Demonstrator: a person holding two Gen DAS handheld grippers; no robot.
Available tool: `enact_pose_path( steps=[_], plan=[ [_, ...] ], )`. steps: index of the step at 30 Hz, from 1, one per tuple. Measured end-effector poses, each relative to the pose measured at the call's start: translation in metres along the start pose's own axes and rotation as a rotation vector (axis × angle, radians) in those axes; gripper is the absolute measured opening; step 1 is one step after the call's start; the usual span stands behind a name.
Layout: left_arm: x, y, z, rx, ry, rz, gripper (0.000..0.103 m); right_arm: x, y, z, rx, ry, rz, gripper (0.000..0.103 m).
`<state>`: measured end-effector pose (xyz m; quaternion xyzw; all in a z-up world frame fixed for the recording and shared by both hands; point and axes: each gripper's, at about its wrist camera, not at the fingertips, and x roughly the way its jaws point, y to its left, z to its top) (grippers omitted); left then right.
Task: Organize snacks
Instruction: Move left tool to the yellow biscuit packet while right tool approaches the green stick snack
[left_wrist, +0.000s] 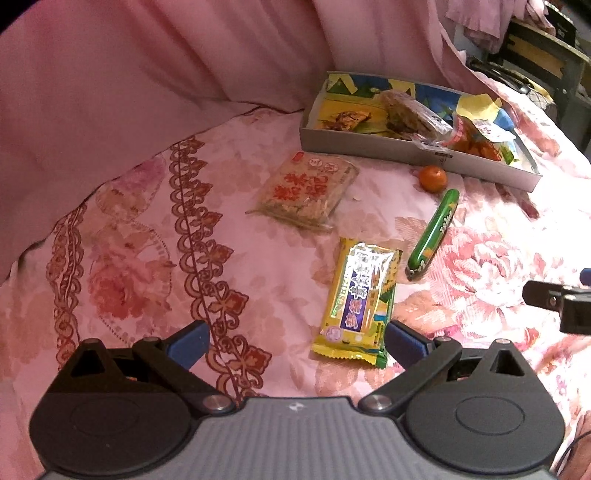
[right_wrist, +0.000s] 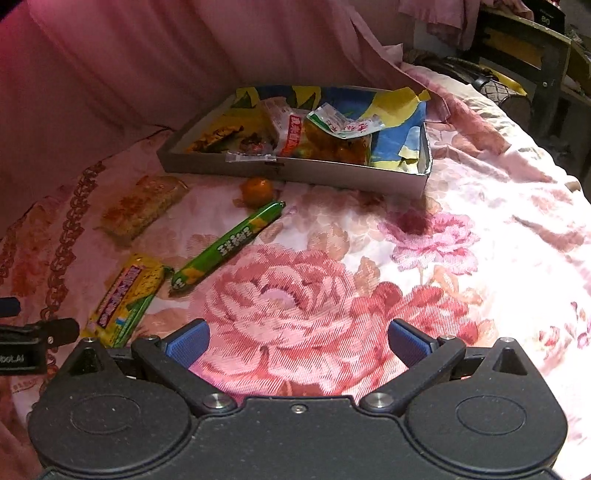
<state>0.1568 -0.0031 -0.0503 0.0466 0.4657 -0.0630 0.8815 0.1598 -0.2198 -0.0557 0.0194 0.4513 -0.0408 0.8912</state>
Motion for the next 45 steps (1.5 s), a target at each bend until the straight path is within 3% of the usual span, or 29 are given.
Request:
enact_pose_path(
  steps=[8,18,26,31,36,41,45],
  plan=[
    [0.012,-0.002,0.009,0.042,0.017,-0.028,0.103,0.020,0.008,0.009,-0.028,-0.009,0.015,0.102],
    [0.029,-0.011,0.020,0.118,0.038,-0.112,0.103,0.055,0.016,0.031,0.022,-0.048,0.123,0.102],
    [0.049,-0.022,0.022,0.199,0.078,-0.113,0.102,0.083,0.029,0.043,0.032,-0.043,0.178,0.102],
    [0.052,-0.027,0.021,0.239,0.068,-0.116,0.101,0.096,0.033,0.049,0.060,-0.035,0.220,0.094],
    [0.055,-0.026,0.020,0.225,0.084,-0.158,0.086,0.105,0.040,0.051,0.048,-0.031,0.202,0.089],
    [0.058,-0.023,0.019,0.200,0.099,-0.191,0.060,0.109,0.047,0.050,-0.004,-0.031,0.157,0.084],
    [0.058,-0.016,0.020,0.152,0.103,-0.190,0.054,0.110,0.049,0.049,-0.038,-0.027,0.130,0.078]
  ],
)
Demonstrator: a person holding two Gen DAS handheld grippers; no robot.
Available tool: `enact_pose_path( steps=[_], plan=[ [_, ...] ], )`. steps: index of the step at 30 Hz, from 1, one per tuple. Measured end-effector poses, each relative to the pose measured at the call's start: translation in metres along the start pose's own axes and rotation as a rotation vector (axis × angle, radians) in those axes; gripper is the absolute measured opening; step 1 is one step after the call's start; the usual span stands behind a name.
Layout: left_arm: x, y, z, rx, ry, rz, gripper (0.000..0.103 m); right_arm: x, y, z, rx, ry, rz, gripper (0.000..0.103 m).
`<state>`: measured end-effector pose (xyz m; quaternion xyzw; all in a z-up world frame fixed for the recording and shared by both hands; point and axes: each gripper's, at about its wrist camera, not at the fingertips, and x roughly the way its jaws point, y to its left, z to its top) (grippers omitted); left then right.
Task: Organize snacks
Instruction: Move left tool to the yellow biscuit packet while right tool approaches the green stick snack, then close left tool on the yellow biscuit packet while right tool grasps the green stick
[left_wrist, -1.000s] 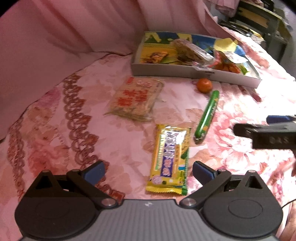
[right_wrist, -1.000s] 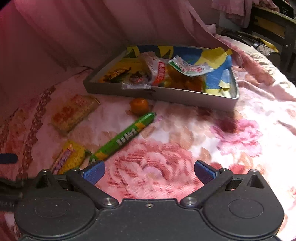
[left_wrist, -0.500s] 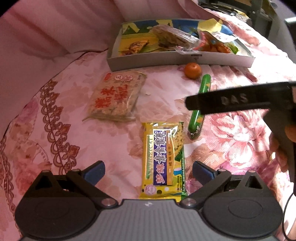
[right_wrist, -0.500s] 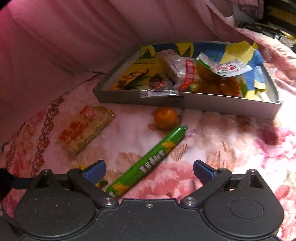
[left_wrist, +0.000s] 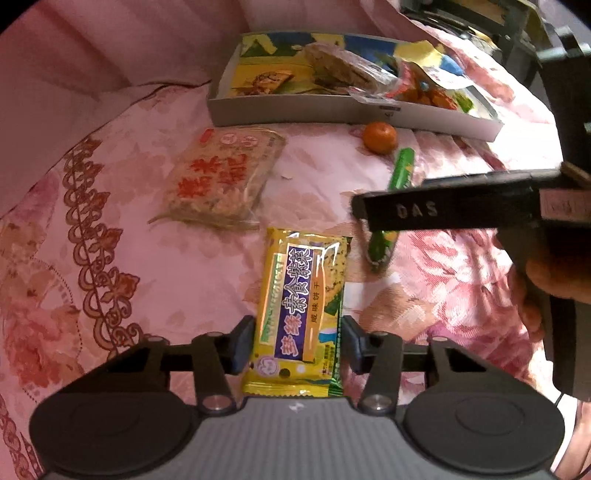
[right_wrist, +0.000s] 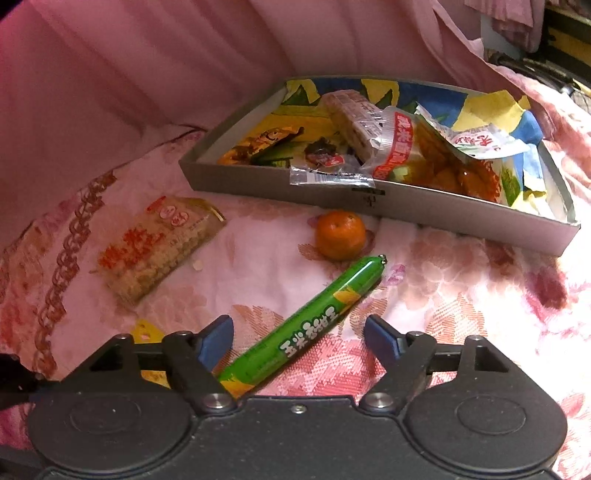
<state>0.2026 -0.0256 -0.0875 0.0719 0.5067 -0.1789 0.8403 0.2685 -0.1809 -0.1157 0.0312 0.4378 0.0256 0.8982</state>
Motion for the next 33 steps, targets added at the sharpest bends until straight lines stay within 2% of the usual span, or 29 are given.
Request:
enact_pose_path(
  steps=[5,11,14,21,28,33],
  plan=[
    [-0.001,0.009,0.001,-0.078,-0.001,-0.013,0.054,0.001,0.001,-0.002,-0.023,0.009,-0.027,0.077],
    [-0.001,0.008,0.000,-0.082,-0.004,-0.001,0.054,-0.001,0.003,-0.004,-0.037,0.014,-0.039,0.073],
    [-0.001,0.009,0.000,-0.093,-0.004,-0.004,0.054,-0.004,0.005,-0.007,-0.055,0.015,-0.049,0.065],
    [-0.002,0.009,-0.002,-0.107,-0.002,-0.009,0.054,-0.019,0.004,-0.018,-0.081,0.044,-0.041,0.040],
    [-0.004,0.008,-0.002,-0.118,0.000,-0.008,0.054,-0.039,0.009,-0.038,-0.125,0.081,-0.018,0.028],
    [-0.004,0.009,-0.002,-0.120,0.001,-0.008,0.054,-0.040,0.012,-0.042,-0.135,0.069,-0.011,0.029]
  ],
)
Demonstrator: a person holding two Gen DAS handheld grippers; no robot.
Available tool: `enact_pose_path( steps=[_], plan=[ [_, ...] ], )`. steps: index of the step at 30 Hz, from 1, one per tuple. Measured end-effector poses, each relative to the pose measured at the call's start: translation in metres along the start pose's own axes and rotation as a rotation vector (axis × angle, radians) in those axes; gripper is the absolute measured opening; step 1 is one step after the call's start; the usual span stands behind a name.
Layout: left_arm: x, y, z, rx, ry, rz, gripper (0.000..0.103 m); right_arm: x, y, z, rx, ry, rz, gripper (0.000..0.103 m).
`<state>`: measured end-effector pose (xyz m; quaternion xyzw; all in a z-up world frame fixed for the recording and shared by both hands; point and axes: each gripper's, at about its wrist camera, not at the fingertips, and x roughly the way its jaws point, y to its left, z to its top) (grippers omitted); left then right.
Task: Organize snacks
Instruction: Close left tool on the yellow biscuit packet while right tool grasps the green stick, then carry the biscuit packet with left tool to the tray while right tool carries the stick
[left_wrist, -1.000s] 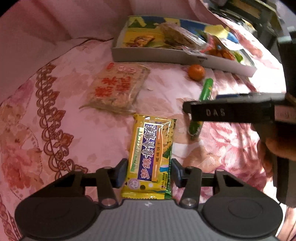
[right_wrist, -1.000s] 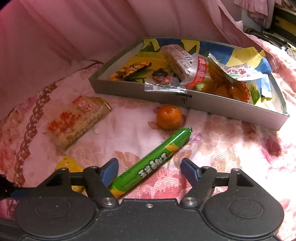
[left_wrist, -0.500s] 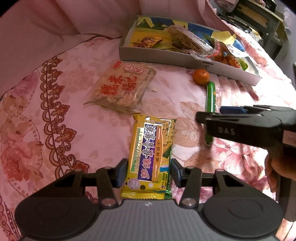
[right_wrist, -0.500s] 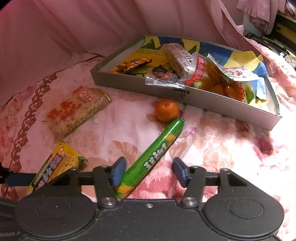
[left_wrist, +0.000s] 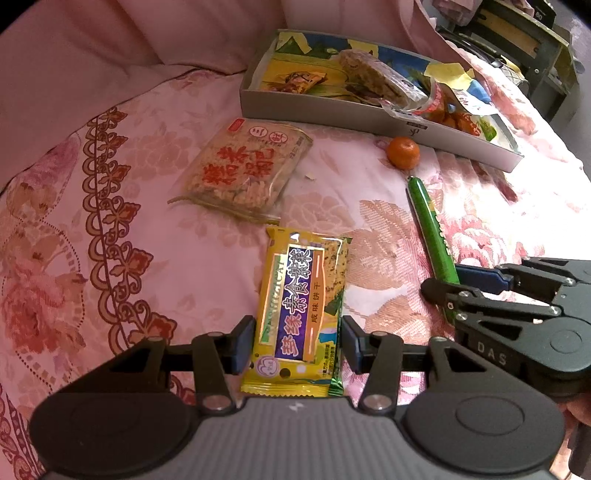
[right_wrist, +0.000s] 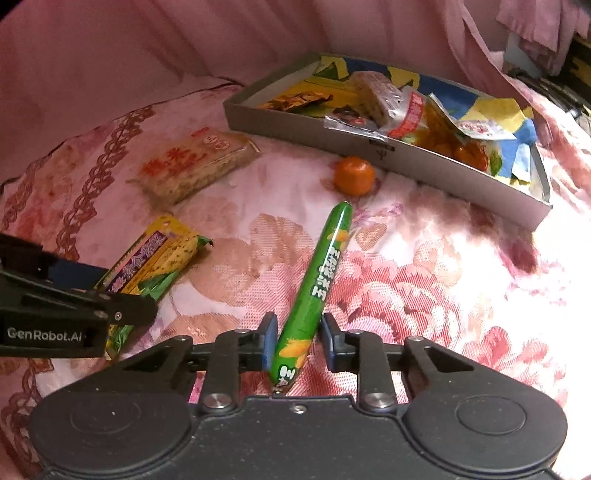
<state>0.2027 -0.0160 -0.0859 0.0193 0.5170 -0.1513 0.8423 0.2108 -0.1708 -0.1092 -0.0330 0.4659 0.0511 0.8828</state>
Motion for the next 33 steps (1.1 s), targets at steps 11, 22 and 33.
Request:
enact_pose_path(
  steps=[11,22,33],
  plan=[
    [0.001,0.000,0.000,0.002,-0.002,0.003,0.054,0.015,-0.006,0.012,0.056,-0.065,0.005,0.038],
    [-0.008,-0.008,-0.007,0.024,-0.024,-0.007,0.053,0.001,0.010,-0.002,-0.078,-0.058,-0.078,0.021],
    [-0.025,-0.025,-0.020,0.063,-0.094,-0.018,0.052,-0.031,0.021,-0.014,-0.219,-0.163,-0.189,0.019]
  ],
)
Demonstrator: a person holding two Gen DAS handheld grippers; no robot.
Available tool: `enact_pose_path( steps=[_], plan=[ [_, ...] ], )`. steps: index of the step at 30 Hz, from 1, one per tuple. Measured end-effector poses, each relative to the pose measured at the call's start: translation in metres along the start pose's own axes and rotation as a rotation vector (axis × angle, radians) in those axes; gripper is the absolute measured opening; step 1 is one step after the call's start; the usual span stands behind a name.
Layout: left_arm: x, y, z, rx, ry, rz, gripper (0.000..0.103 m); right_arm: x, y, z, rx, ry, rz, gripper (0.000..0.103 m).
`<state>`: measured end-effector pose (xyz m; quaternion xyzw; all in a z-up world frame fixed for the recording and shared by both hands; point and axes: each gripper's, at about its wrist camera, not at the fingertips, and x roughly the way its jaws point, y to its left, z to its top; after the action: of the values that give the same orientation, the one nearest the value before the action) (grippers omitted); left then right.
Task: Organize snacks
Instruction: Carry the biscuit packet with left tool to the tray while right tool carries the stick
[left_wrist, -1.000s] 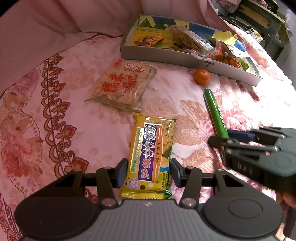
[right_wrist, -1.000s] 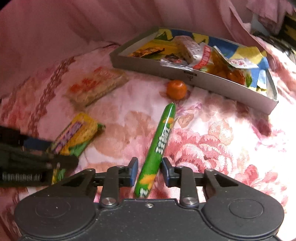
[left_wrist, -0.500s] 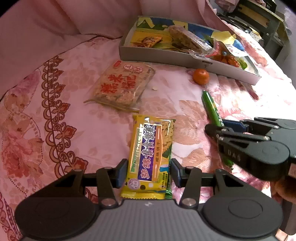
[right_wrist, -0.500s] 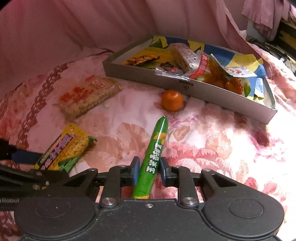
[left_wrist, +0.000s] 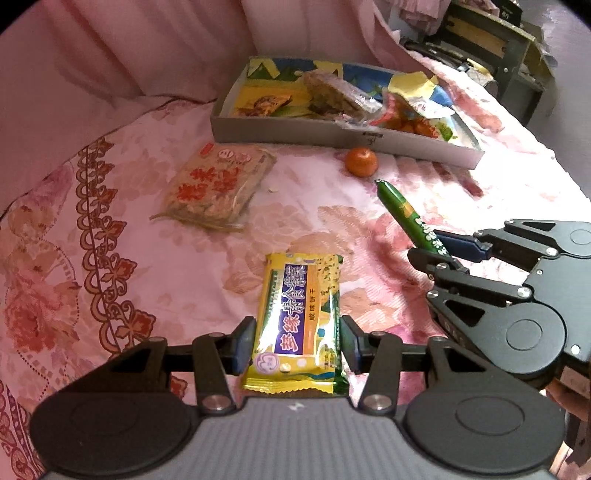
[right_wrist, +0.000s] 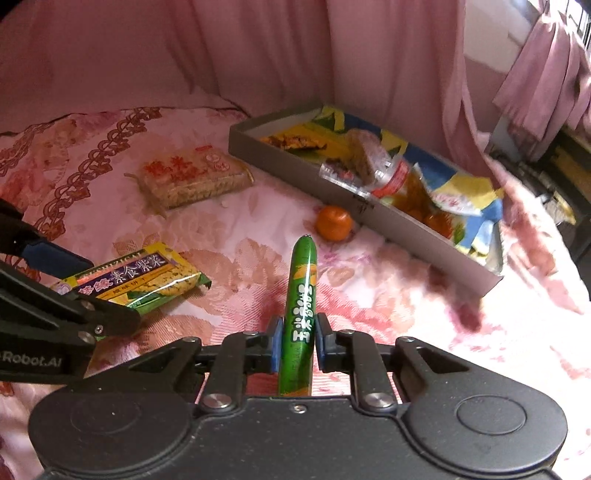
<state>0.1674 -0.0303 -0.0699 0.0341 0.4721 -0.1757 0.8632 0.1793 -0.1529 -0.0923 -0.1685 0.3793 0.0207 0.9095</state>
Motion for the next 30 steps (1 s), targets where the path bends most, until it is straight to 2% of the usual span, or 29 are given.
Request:
enact_pose_path(
  steps=[8,13,17,22,26,30],
  plan=[
    [-0.014,0.001,0.003,-0.026,-0.072,-0.007,0.052,-0.028,-0.020,0.007,0.066,-0.079,-0.012,0.019],
    [-0.021,0.004,0.016,-0.053,-0.140,-0.020,0.052,-0.035,-0.038,0.018,0.110,-0.102,0.013,0.019],
    [-0.029,0.011,0.044,-0.120,-0.230,-0.050,0.052,-0.033,-0.051,0.033,0.077,-0.118,0.021,0.019],
    [-0.023,0.016,0.093,-0.182,-0.361,-0.059,0.052,-0.015,-0.075,0.058,0.033,-0.157,-0.017,0.019],
    [-0.005,0.020,0.127,-0.219,-0.421,-0.082,0.052,0.005,-0.098,0.071,0.082,-0.197,-0.044,0.019],
    [0.018,0.029,0.155,-0.226,-0.474,-0.089,0.053,0.025,-0.124,0.083,0.187,-0.241,-0.058,0.019]
  ],
)
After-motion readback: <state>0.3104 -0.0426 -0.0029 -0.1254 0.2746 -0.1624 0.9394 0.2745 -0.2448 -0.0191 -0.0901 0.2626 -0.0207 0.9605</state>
